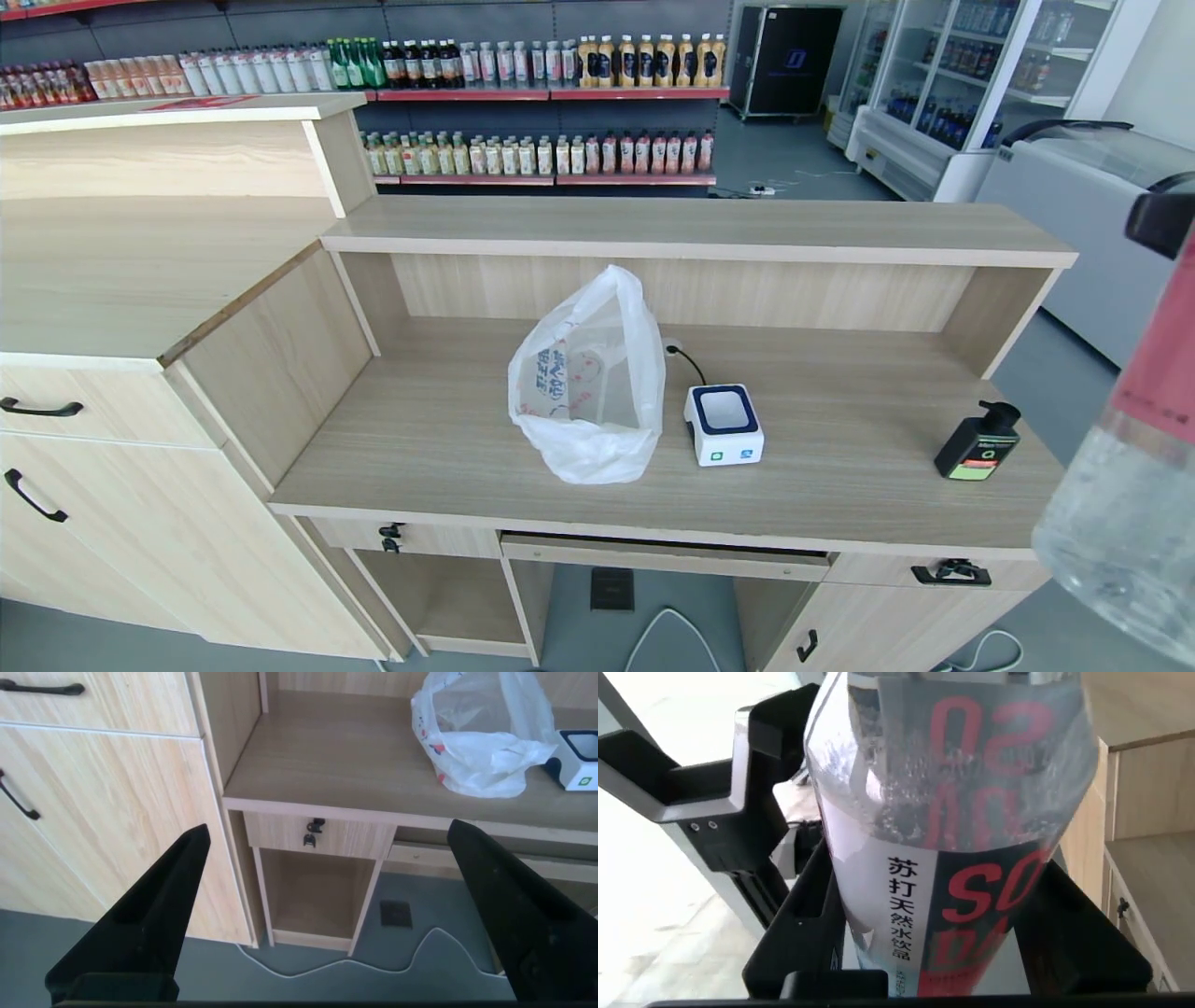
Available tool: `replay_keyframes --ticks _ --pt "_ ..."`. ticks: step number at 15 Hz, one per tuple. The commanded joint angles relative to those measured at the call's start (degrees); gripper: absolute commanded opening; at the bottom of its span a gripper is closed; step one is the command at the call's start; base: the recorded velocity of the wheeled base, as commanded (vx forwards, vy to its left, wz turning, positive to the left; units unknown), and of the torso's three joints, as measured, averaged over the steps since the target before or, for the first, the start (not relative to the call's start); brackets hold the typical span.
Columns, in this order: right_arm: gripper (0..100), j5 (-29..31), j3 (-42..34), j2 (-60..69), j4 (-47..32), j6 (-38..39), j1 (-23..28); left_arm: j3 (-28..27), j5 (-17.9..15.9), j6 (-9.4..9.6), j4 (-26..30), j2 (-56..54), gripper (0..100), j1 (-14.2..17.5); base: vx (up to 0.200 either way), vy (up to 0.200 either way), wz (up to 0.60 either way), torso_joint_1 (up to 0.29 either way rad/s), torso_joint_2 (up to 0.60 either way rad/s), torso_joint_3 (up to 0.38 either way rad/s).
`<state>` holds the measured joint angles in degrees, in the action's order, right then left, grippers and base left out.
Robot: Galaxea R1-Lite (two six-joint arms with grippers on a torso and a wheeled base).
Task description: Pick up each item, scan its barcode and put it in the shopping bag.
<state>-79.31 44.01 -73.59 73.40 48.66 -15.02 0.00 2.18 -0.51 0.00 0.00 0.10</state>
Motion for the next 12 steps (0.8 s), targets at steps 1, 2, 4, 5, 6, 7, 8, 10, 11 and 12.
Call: replay_keyframes --ticks 1,2,4,5,6,7,8,10,11,12 --pt "0 0.0 -0.4 -4.0 1.0 -6.5 9.0 0.0 0.0 -0.02 0.0 0.0 100 0.0 0.000 0.000 0.00 0.000 0.00 0.000" --pt "0 0.3 -3.0 -3.1 0.2 -9.7 16.7 0.0 0.0 -0.02 0.0 0.0 100 0.0 0.000 0.000 0.00 0.000 0.00 0.000" --pt "0 1.3 -4.5 1.2 -5.6 -12.2 23.2 0.0 0.0 -0.02 0.0 0.0 100 0.0 0.000 0.000 0.00 0.000 0.00 0.000" --pt "0 4.0 -4.6 2.4 -9.3 -14.9 26.0 0.0 0.0 -0.02 0.0 0.0 100 0.0 0.000 0.000 0.00 0.000 0.00 0.000" --pt "0 7.6 -4.5 2.8 -13.2 -16.9 27.3 0.0 0.0 -0.02 0.0 0.0 100 0.0 0.000 0.000 0.00 0.000 0.00 0.000" --pt "0 10.3 -4.5 2.6 -15.8 -19.3 27.4 0.0 0.0 -0.02 0.0 0.0 100 0.0 0.000 0.000 0.00 0.000 0.00 0.000" --pt "0 18.3 -4.3 1.5 -24.4 -30.3 27.1 0.0 0.1 -0.02 0.0 0.0 100 0.0 0.000 0.000 0.00 0.000 0.00 0.000" --pt "0 43.0 -3.0 -0.6 -43.3 -52.0 21.6 0.0 0.0 -0.02 0.0 0.0 100 0.0 0.000 0.000 0.00 0.000 0.00 0.000" --pt "0 50.8 -3.8 -0.8 -44.6 -53.4 19.0 0.0 0.0 -0.02 0.0 0.0 100 0.0 0.000 0.000 0.00 0.000 0.00 0.000" --pt "0 53.2 -5.2 -1.0 -41.8 -51.7 18.4 0.0 0.0 -0.02 0.0 0.0 100 0.0 0.000 0.000 0.00 0.000 0.00 0.000"
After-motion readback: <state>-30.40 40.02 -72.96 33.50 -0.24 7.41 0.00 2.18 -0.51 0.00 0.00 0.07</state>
